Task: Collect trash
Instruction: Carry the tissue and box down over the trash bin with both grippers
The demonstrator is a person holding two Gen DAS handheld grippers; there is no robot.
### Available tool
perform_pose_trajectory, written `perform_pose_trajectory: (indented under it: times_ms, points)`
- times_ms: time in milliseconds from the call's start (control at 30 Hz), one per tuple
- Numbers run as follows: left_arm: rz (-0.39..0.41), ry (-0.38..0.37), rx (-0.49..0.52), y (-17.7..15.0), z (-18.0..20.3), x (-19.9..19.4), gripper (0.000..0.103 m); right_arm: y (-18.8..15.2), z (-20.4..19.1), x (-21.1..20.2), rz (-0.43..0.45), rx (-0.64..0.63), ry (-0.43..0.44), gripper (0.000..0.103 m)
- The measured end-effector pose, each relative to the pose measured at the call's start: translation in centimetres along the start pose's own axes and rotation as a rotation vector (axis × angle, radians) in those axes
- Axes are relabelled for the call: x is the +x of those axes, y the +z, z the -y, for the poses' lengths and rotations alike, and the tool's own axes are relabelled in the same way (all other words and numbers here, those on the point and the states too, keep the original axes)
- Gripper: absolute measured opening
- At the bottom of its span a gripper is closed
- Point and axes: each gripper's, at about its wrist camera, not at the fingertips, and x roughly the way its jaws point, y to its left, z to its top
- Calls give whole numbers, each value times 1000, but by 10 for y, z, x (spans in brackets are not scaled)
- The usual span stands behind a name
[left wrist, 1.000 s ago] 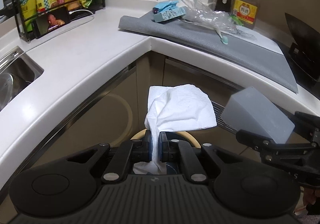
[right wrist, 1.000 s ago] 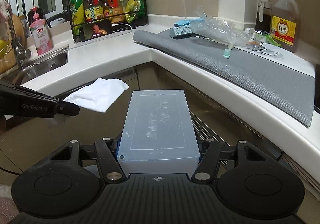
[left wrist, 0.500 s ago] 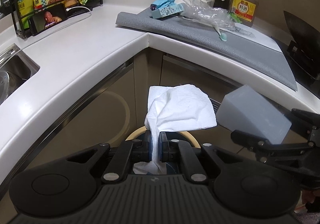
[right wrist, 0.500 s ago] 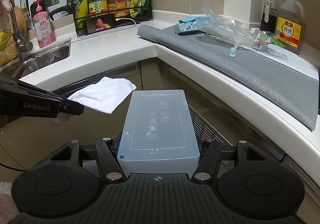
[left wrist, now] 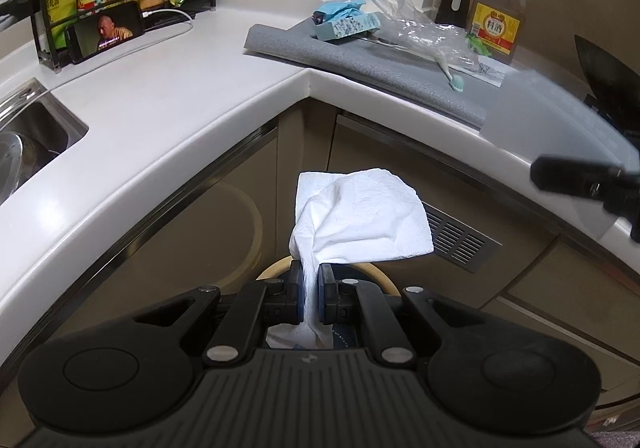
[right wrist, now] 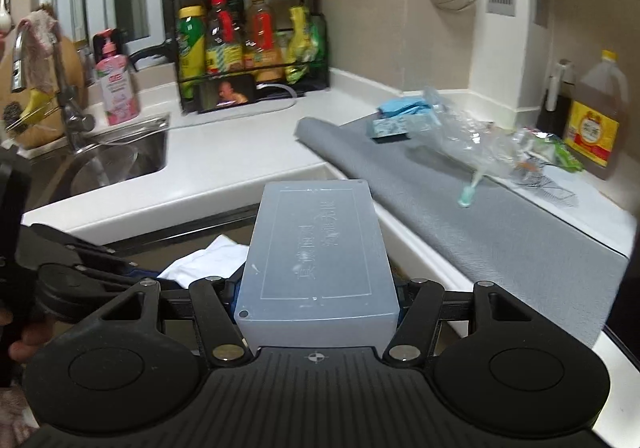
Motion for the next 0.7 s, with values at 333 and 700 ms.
perform_pose_trajectory:
  times_ms: [333, 700]
  points:
    - [-5, 5, -14, -4, -12, 6, 7, -47, -14, 60, -141, 106, -20, 63]
    - [-41, 11, -35, -5, -17, 25, 7, -62, -21, 85, -202, 73, -18, 63]
